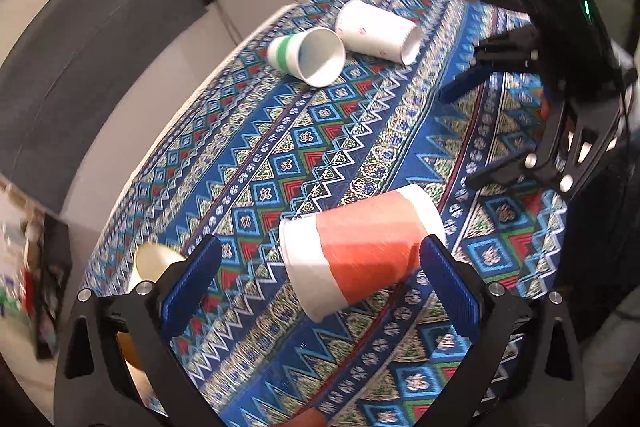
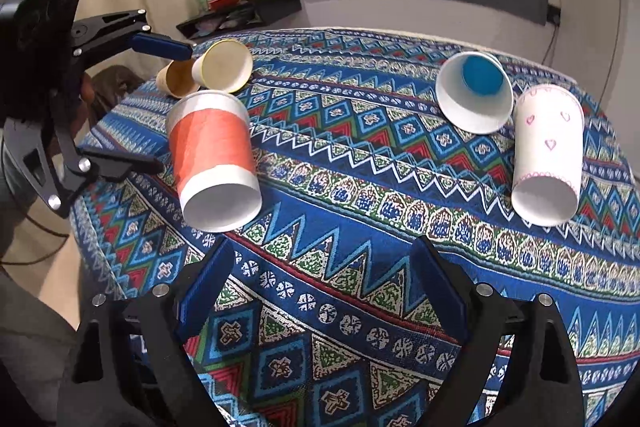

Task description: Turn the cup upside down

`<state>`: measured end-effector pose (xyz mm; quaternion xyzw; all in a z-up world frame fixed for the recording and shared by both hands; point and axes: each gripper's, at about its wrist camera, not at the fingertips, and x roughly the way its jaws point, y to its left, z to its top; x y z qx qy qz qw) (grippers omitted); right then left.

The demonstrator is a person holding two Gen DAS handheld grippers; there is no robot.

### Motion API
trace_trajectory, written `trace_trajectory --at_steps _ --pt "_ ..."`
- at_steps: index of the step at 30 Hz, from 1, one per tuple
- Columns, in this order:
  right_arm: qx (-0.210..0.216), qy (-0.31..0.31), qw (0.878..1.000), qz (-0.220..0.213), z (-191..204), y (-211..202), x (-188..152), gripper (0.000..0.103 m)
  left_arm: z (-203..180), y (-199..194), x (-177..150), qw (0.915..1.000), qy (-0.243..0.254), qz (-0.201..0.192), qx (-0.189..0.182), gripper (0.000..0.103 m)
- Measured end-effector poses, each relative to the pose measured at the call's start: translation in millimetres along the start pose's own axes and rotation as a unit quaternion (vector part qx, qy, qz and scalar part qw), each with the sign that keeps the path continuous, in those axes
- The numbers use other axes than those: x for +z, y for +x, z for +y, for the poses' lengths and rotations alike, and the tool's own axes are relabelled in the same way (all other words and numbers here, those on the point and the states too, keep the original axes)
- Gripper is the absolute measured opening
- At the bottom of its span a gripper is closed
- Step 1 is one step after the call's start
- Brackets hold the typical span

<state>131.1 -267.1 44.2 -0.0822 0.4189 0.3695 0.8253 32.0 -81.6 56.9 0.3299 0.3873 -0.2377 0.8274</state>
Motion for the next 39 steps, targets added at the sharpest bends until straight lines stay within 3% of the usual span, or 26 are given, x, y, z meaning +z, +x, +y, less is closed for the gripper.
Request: trace_trajectory --at_steps 5,9,12,21,24,28,33,39 --pt "0.01 0.014 1.0 0.016 -4 0 5 0.086 -10 6 6 0.9969 0.077 0.009 -0.01 0.097" --pt "-0.006 0.025 0.999 0.035 -8 6 6 0.086 -26 12 10 0.9879 0.154 0.016 -0.016 0.097" --pt "0.003 0.033 0.999 0.035 -12 7 7 0.086 -35 14 13 0.981 0.188 0.015 -0.044 0.097" --pt "0.018 0.037 0.999 0.03 -17 10 10 0.086 -43 36 11 0.9669 0.24 0.048 -0.073 0.094" --pt "0.018 0.039 0.998 0.034 -23 13 10 0.086 -47 42 9 0.9619 0.259 0.055 -0.069 0.083" --pt "0.017 0.043 0.998 0.033 -27 14 11 0.086 -51 44 6 0.9578 0.273 0.061 -0.067 0.079" --pt "0.019 0.043 0.999 0.027 -26 13 11 0.086 -47 47 8 0.9603 0.266 0.06 -0.058 0.071" --pt "0.023 0.042 0.999 0.026 -24 12 8 0.086 -34 47 13 0.9695 0.236 0.05 -0.04 0.068"
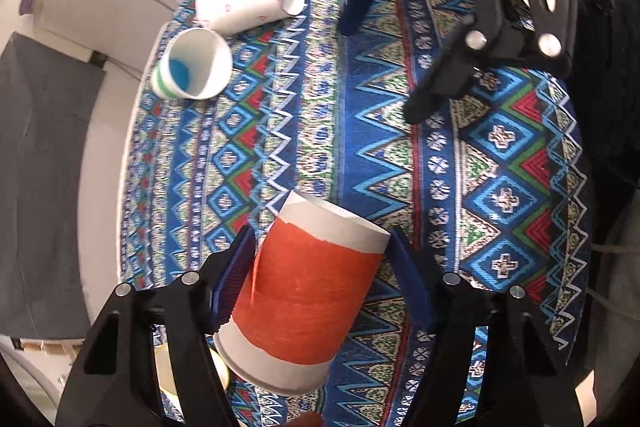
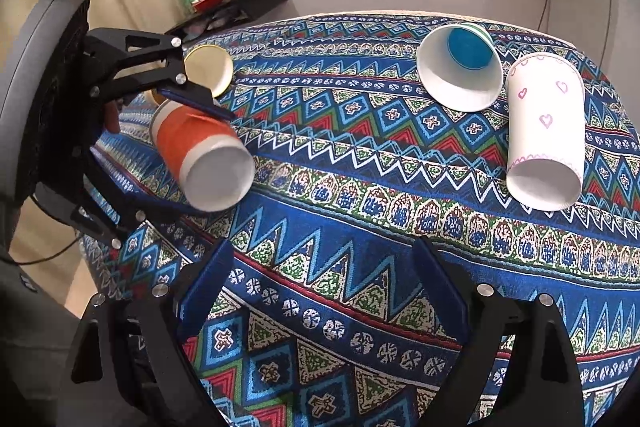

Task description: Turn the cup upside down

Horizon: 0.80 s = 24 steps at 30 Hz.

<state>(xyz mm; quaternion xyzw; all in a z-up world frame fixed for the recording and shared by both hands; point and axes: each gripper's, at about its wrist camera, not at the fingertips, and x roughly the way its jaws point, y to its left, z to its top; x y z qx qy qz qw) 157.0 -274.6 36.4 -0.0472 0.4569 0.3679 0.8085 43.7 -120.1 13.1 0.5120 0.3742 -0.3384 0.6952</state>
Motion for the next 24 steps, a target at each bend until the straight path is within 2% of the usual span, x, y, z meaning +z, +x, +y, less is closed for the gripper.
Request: trace_trajectory --at_steps 5,11,17,24 --pt "0.001 0.003 1.0 -0.004 1 -2 0 0.086 9 -8 0 0.9997 -0.017 -0.011 0.013 0.067" --pt "0.004 0.004 1.0 -0.01 1 -4 1 0.086 32 -17 -2 0.9965 -0.066 -0.033 0.038 0.064" --pt "0.0 0.006 1.0 -0.014 1 -2 5 0.086 47 -18 -5 0.9925 -0.103 -0.036 0.054 0.063" --pt "-0.002 -0.003 1.0 -0.019 9 0 9 0.086 68 -16 -20 0.982 -0.178 -0.041 0.047 0.063"
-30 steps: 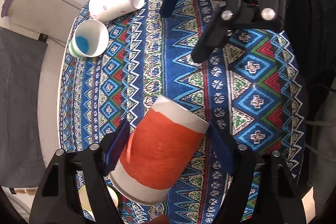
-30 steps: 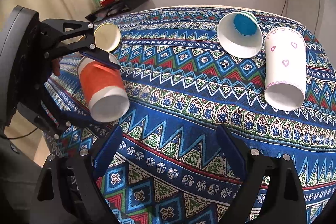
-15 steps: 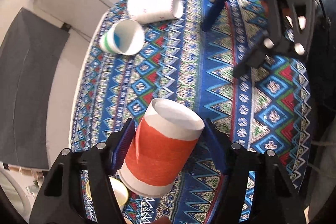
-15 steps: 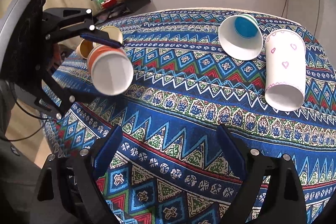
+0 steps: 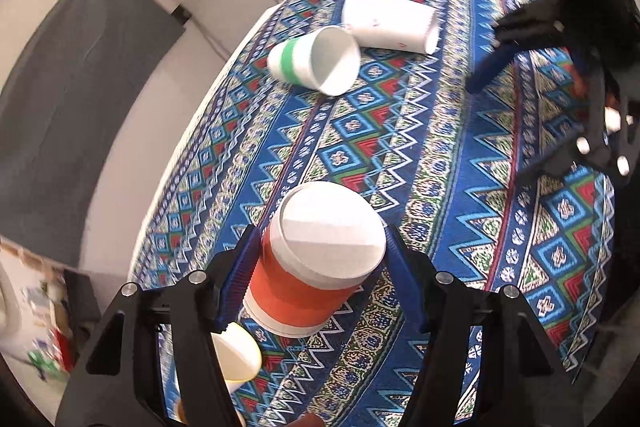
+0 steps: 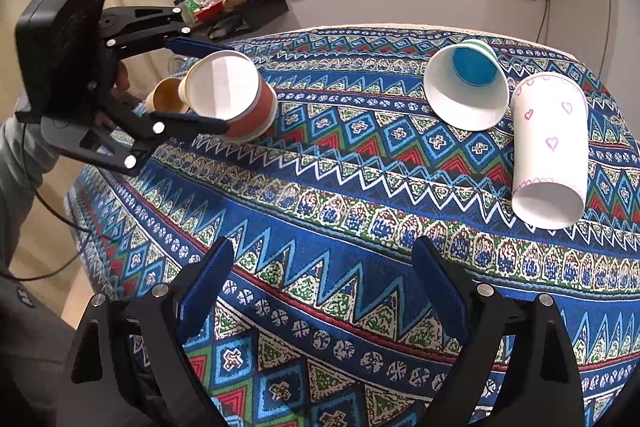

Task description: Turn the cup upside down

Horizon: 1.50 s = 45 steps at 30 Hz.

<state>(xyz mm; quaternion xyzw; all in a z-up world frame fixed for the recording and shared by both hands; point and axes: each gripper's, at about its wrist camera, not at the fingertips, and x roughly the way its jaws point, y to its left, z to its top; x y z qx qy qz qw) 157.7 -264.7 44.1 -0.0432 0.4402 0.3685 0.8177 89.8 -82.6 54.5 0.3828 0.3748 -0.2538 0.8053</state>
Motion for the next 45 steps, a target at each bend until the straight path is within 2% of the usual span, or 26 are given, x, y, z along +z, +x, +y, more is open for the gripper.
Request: trace_trajectory --at_steps 6,11,13,23,25,27,30,39,45 --pt "0.0 -0.005 1.0 0.006 8 3 0 0.086 25 4 -6 0.997 -0.073 -0.013 -0.02 0.063" --pt "-0.005 -0.013 1.0 0.006 11 6 1 0.086 34 7 -11 0.9963 -0.086 -0.005 0.001 0.063" --pt "-0.006 -0.014 1.0 0.008 11 8 1 0.086 39 5 -13 0.9956 -0.093 -0.006 -0.002 0.063" --pt "-0.007 -0.014 1.0 0.013 16 14 5 0.086 76 7 -35 0.9839 -0.178 -0.009 -0.015 0.063" --pt "-0.008 -0.016 1.0 0.014 18 15 6 0.086 80 8 -38 0.982 -0.188 -0.009 -0.015 0.068" --pt "-0.009 -0.019 1.0 0.016 21 16 6 0.086 85 7 -43 0.9803 -0.197 -0.01 -0.01 0.079" --pt "-0.008 -0.021 1.0 0.016 25 18 9 0.086 89 4 -48 0.9784 -0.206 -0.015 -0.005 0.09" --pt "-0.014 -0.035 0.999 0.006 36 21 13 0.086 92 -13 -63 0.9745 -0.222 -0.025 0.019 0.097" --pt "-0.05 -0.042 0.998 -0.024 45 21 15 0.088 82 -23 -80 0.9715 -0.233 -0.026 0.034 0.097"
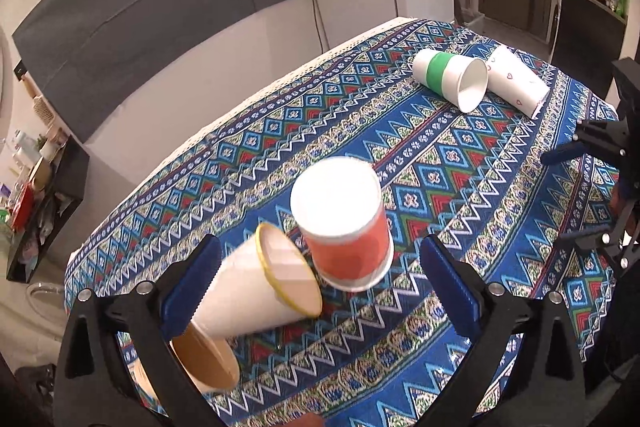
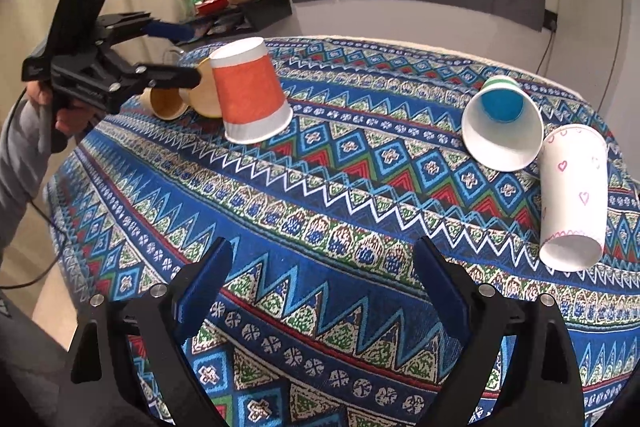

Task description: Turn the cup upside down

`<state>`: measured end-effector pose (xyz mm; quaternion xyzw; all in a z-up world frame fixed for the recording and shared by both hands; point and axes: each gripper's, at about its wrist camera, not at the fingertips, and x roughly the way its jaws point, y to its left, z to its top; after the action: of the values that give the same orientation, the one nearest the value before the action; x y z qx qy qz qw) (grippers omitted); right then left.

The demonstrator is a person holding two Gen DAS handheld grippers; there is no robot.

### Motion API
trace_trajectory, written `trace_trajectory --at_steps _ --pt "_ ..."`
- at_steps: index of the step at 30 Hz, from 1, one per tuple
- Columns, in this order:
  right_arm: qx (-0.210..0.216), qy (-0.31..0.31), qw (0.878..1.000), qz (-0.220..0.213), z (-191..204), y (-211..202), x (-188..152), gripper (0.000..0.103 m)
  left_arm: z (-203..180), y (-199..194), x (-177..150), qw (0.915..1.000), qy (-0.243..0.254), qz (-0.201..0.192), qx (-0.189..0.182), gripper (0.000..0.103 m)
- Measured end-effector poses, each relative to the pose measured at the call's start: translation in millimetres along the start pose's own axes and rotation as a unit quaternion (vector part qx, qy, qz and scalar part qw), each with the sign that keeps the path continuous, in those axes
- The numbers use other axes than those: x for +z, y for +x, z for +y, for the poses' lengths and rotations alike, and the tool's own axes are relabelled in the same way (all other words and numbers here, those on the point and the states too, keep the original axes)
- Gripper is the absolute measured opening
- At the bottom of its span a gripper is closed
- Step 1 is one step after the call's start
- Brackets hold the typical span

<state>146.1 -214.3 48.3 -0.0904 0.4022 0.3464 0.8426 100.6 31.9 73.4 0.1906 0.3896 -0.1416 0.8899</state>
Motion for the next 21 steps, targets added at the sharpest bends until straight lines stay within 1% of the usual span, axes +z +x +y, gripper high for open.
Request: trace_trajectory --at_steps 2,4,8,11,18,21 --pt "-0.008 -0.001 1.0 -0.013 2 -1 0 0.089 -1 -3 -8 1.0 -0.005 0.001 0.001 0.097" --pt "-0.015 0.001 1.0 -0.025 3 -1 0 0.089 -3 -7 -16 0.9999 -0.009 -0.001 0.01 0.097" --pt "-0.022 0.012 0.999 -0.038 3 0 1 0.089 -8 -12 -35 0.9993 -0.031 -0.002 0.02 0.097" --pt "-0.025 0.019 0.998 -0.05 4 1 1 0.089 -14 -17 -46 0.9987 -0.037 -0.007 0.034 0.097" --pt "-0.016 0.039 0.998 -0.051 10 5 -2 0.09 -31 -31 -68 0.9963 -0.062 -0.025 0.054 0.097" --pt "-0.013 0.039 0.998 -0.054 14 4 -3 0.091 -38 -34 -72 0.9953 -0.075 -0.025 0.057 0.097"
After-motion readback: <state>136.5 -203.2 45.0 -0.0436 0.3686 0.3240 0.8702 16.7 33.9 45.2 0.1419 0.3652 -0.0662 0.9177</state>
